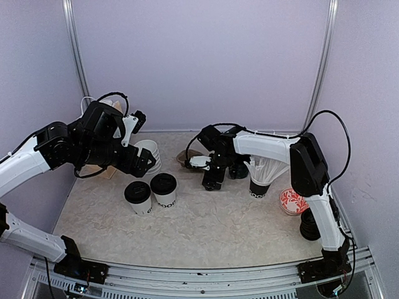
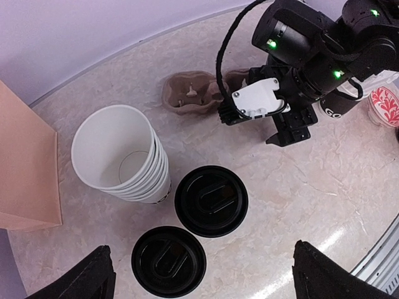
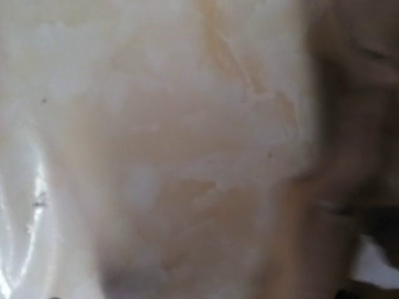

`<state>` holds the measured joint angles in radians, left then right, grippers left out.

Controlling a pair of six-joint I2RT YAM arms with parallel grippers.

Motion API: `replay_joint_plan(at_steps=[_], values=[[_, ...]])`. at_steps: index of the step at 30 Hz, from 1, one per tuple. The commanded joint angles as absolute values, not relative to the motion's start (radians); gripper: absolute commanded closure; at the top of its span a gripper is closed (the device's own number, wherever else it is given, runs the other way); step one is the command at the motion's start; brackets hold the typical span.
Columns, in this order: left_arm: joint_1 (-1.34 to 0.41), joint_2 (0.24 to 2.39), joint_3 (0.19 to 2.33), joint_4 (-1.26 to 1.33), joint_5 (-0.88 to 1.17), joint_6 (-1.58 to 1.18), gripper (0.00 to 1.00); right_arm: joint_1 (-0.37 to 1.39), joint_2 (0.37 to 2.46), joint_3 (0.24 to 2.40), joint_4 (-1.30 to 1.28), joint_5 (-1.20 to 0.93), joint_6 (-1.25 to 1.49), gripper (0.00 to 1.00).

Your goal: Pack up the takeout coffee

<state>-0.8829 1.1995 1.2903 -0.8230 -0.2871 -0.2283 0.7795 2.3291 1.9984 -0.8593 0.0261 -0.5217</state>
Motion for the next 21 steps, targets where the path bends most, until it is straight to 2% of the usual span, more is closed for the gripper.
replay_joint_plan(at_steps=[1,7,10,13,17,21], values=[[-0.886,1.184,1.275,-0.8,-0.283,-0.232,0.04,0.775,2.355,2.03,-0.888,0.002,-0.503,0.08],[-0.887,1.187,1.273,-0.797,-0.278,-0.23,0.04,0.775,2.376,2.049,-0.905,0.002,-0.505,0.24],[-0.888,1.187,1.271,-0.796,-0.273,-0.23,0.04,0.775,2.388,2.061,-0.914,-0.024,-0.501,0.36],[-0.888,1.185,1.268,-0.798,-0.273,-0.232,0.04,0.775,2.394,2.062,-0.912,-0.021,-0.493,0.42],[-0.889,1.177,1.265,-0.798,-0.273,-0.233,0.04,0.774,2.393,2.07,-0.909,-0.011,-0.484,0.58],[-0.889,1.175,1.267,-0.803,-0.274,-0.235,0.04,0.775,2.355,2.036,-0.916,-0.02,-0.479,0.63]])
